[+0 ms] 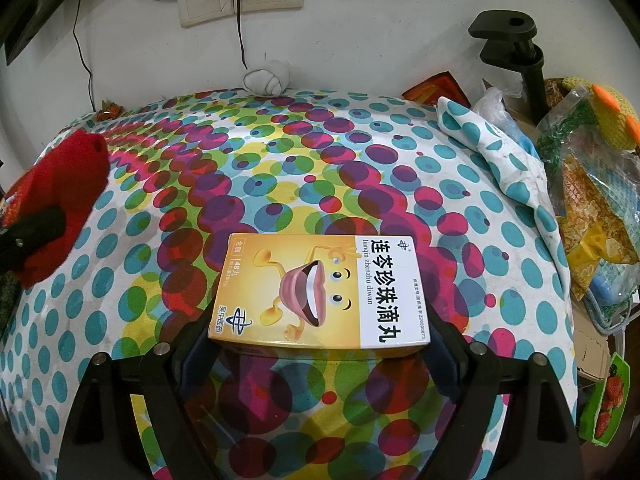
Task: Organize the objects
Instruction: 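Lift the red sock off the bedspread with the left gripper, then carry the red sock over the red tray with the left gripper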
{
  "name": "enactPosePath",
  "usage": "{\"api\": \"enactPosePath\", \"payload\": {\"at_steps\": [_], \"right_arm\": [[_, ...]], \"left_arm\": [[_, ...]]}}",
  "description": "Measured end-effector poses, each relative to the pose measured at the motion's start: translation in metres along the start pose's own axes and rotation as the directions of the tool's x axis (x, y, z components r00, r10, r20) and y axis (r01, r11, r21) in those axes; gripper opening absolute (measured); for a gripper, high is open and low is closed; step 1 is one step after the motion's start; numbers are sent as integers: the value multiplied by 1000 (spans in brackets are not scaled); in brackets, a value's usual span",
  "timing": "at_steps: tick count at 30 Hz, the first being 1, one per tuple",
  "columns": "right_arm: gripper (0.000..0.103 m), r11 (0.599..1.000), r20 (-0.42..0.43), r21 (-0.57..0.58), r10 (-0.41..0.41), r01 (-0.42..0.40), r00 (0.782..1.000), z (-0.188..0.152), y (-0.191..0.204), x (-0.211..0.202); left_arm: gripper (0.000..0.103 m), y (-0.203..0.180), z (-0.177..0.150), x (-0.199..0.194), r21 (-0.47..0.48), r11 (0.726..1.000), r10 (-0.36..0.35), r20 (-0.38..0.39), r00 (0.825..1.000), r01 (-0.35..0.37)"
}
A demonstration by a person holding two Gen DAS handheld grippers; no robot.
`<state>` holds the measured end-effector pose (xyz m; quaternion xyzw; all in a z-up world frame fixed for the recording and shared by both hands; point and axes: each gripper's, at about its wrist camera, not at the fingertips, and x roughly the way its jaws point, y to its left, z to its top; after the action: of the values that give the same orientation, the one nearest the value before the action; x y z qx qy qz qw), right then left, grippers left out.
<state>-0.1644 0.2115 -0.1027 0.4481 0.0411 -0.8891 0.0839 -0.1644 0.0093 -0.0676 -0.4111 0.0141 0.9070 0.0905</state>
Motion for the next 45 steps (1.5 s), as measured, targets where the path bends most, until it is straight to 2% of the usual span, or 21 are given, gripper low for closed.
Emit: {"api": "enactPosePath", "payload": {"at_steps": [10, 13, 16, 20, 32, 45], "right_arm": [[86, 1000, 0, -2, 0, 0, 1000, 0, 0, 0], [86, 1000, -1, -2, 0, 0, 1000, 1, 0, -1], [86, 1000, -1, -2, 0, 0, 1000, 0, -1, -2], [86, 1000, -1, -2, 0, 0, 1000, 0, -1, -1], [86, 1000, -1, -3, 0, 0, 1000, 1, -1, -1], [86, 1000, -1, -3, 0, 0, 1000, 1, -1, -2]], "left_arm": [[20, 27, 5, -20, -34, 999, 20, 26, 999, -20], [20, 40, 4, -25, -62, 998, 33, 33, 999, -31], [20, 56, 5, -31, -112, 994, 16, 32, 999, -12], [20, 76, 6, -37, -141, 989, 48, 36, 998, -43], [20, 122, 3, -55, -141, 981, 135, 21, 991, -131], [20, 166, -5, -61, -144, 962, 235, -9, 972, -234]]}}
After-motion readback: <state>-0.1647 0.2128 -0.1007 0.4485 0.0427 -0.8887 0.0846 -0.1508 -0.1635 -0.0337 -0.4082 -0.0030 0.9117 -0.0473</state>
